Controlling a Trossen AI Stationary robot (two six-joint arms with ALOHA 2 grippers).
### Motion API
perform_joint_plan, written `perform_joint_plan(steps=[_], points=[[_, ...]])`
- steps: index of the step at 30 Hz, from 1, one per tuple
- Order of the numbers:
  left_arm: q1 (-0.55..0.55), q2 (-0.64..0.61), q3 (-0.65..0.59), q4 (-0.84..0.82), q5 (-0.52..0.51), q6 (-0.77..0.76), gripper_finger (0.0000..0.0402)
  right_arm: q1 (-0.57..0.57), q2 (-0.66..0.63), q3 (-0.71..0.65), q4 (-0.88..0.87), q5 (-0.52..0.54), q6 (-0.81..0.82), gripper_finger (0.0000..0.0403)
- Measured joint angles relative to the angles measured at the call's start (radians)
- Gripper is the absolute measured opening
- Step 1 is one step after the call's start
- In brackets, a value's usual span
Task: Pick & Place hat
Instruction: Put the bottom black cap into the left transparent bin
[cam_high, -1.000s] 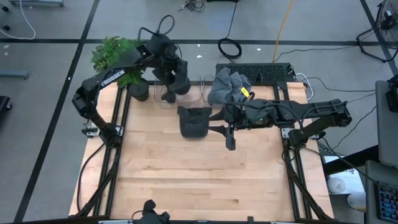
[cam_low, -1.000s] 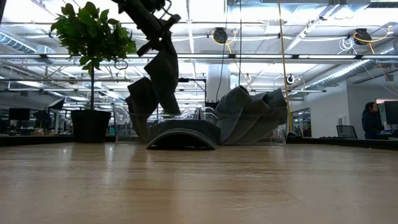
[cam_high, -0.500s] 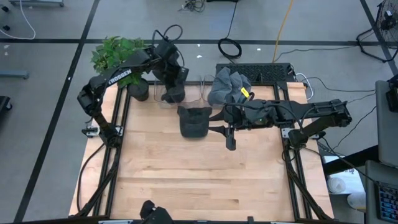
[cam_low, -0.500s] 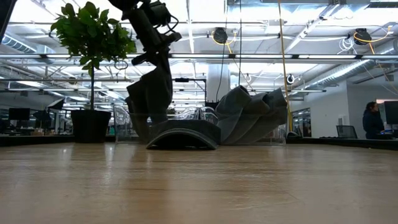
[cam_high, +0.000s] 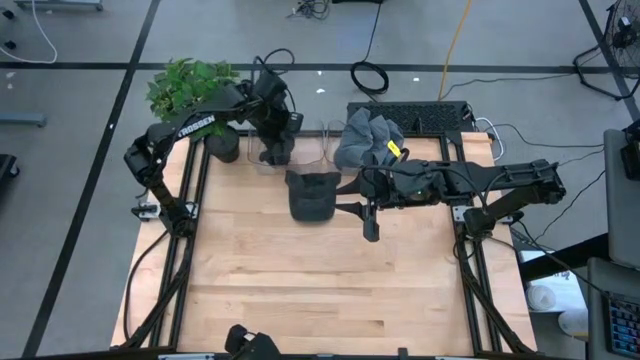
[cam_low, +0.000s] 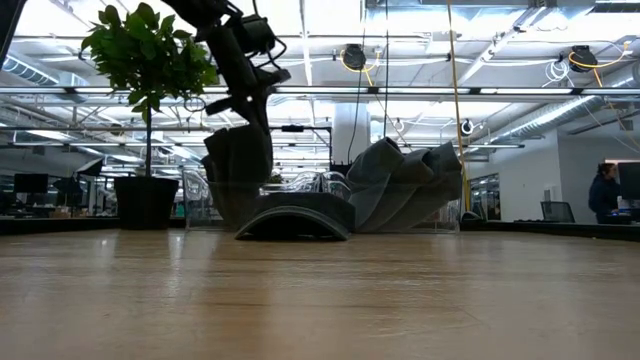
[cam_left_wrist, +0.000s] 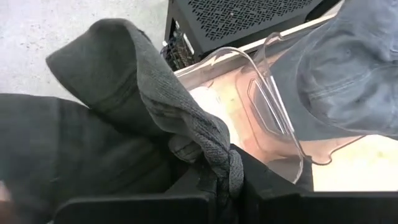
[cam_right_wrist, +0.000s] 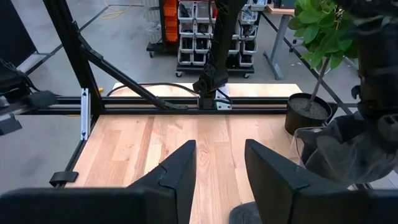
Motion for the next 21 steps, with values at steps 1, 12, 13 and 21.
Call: perform_joint_plan(steps=[1, 12, 13, 21], points=[[-0.005, 0.0, -0.015, 0.019, -0.001, 0.0, 0.0016, 0.0, 0.0, 0.0, 0.0, 0.0, 0.0, 0.0126], [-0.018, -0.004, -0.09, 0.163, -0.009, -0.047, 0.0016, 0.0, 0.0, 0.0, 0.0, 0.0, 0.0, 0.0126], [-0.018, -0.008, -0.086, 0.179, 0.003, -0.052, 0.0016, 0.0, 0.0, 0.0, 0.0, 0.0, 0.0, 0.0126], [-0.021, -0.032, -0.022, 0.171, 0.049, -0.014, 0.0016, 0.0, 0.0, 0.0, 0.0, 0.0, 0.01, 0.0126]])
